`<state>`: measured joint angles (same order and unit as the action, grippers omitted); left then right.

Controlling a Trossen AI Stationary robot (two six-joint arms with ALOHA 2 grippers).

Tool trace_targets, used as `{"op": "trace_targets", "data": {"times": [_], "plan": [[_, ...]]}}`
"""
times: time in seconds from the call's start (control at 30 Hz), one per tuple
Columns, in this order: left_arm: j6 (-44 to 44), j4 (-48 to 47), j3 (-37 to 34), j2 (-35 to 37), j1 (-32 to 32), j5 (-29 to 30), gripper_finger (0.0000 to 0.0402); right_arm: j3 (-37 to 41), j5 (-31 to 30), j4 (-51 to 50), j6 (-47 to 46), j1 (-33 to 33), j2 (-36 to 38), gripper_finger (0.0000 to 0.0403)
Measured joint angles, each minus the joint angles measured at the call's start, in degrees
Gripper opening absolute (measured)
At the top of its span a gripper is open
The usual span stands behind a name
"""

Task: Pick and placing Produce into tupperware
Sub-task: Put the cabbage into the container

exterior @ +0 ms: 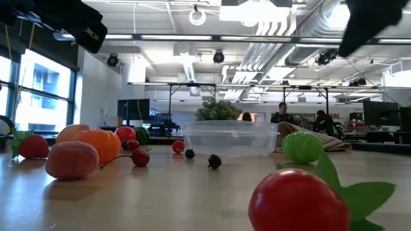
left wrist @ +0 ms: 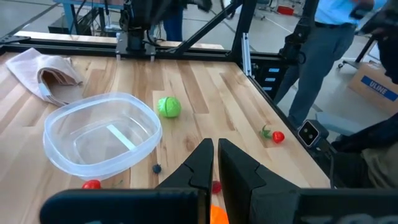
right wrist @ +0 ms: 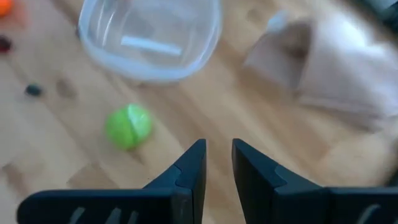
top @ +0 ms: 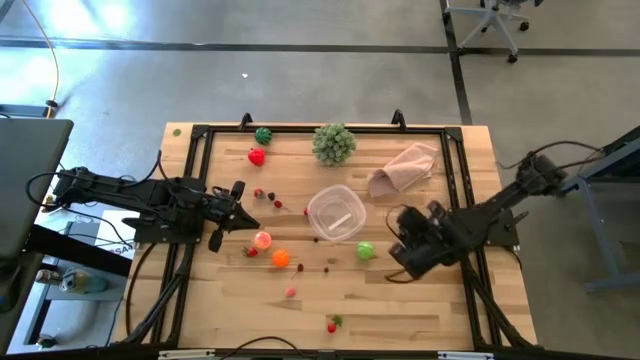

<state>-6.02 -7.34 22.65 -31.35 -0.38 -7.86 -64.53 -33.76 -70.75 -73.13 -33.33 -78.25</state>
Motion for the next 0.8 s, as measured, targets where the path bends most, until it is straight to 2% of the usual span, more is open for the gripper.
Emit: {"op": "trace_targets", "data": {"times": [0.1,0.2,0.4,0.57,0.8], "plan": [[-0.2,0.0,0.0,0.0,0.0,0.0,0.0014,8.5,0.3,9.6,0.6,-1.8,3.3,0.0068],[-0.2,0.0,0.0,0.0,0.0,0.0,0.0014,14.3,2.3,19.4,5.5,-2.4,4.8,0.0068],[-0.3,-0.1,0.0,0.0,0.0,0.0,0.0014,19.5,3.5,33.4,20.2,-1.6,4.9,0.0068],[-0.3,-0.1,0.0,0.0,0.0,0.0,0.0014,22.8,-1.3,46.8,31.2,-1.6,4.9,0.0068],[-0.3,-0.6,0.0,0.0,0.0,0.0,0.0014,23.3,-2.4,48.9,34.3,-1.5,4.9,0.0088]]}}
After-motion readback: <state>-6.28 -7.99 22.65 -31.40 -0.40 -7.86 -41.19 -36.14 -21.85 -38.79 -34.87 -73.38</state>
